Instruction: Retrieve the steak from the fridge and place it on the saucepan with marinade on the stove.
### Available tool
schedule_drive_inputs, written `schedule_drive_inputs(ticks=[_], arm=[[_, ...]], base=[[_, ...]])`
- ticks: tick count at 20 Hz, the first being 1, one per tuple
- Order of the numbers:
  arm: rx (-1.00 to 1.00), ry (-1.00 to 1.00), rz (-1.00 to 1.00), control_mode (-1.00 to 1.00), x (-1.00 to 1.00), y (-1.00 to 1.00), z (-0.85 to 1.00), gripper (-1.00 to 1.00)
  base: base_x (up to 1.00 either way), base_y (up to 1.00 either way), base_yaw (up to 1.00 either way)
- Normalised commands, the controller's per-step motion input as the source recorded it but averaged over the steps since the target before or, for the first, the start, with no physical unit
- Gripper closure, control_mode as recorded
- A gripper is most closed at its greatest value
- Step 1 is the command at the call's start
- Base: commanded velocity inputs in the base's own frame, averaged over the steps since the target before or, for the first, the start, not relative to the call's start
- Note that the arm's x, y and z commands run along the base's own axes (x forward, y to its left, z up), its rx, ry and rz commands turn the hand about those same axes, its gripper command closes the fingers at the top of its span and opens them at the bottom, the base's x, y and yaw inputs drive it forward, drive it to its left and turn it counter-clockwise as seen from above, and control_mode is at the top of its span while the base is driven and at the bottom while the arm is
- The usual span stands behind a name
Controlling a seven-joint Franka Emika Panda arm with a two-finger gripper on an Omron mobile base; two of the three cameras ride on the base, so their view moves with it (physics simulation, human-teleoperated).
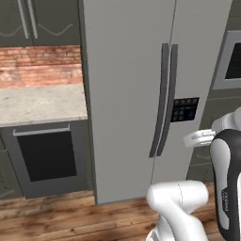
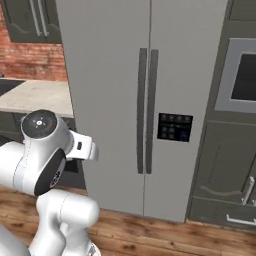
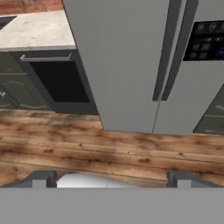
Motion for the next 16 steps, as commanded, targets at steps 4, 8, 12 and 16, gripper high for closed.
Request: schedule_drive_inputs(ticks=[4,8,12,16], arm=[[0.0,0.0,0.0,1.0,0.0,0.0,0.0,-1.0],[0.0,0.0,0.0,1.0,0.0,0.0,0.0,-1.0],[0.0,0.0,0.0,1.0,0.0,0.0,0.0,-1.0],[0.0,0.0,0.0,1.0,0.0,0.0,0.0,-1.0]], base=[[-0.02,-0.73,0.02],[0.0,-0.18,0.03],[0.0,-0.05,0.02],[0.09,-0.05,0.07]])
